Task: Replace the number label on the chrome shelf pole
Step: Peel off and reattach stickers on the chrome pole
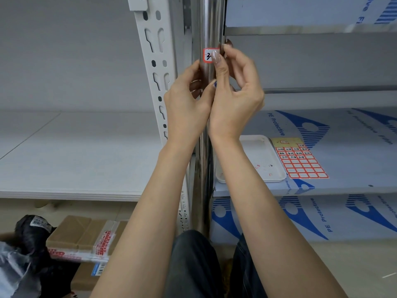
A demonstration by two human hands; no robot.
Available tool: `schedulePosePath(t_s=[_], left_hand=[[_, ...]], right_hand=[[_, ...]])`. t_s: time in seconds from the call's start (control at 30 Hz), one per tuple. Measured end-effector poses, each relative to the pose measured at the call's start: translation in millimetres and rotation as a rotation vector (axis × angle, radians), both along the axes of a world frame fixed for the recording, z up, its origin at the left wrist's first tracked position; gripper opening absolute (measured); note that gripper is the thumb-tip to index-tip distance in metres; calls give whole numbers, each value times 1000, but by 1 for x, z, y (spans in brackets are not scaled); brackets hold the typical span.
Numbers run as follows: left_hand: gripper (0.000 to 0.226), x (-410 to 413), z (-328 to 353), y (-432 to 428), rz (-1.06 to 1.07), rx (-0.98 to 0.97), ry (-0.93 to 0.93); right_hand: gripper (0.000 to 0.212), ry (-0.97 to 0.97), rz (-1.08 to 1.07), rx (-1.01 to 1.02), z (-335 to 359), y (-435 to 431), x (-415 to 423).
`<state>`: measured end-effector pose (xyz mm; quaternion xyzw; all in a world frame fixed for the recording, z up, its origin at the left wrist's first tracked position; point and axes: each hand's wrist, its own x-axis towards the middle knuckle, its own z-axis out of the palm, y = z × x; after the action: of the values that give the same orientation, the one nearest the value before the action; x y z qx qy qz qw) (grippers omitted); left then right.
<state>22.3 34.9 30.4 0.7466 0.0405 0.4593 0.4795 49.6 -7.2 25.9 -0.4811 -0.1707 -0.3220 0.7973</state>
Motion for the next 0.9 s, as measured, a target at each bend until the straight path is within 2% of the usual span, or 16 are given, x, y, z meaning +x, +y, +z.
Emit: schedulePosePath(t_s=[0.53, 0.9], left_hand=[[25, 1, 4, -4, 21, -41, -2], [27, 1, 3, -2, 15, -63, 7]], right_hand=[[6, -58, -183, -76, 5, 0, 11], [4, -49, -224, -154, 4, 2, 7]])
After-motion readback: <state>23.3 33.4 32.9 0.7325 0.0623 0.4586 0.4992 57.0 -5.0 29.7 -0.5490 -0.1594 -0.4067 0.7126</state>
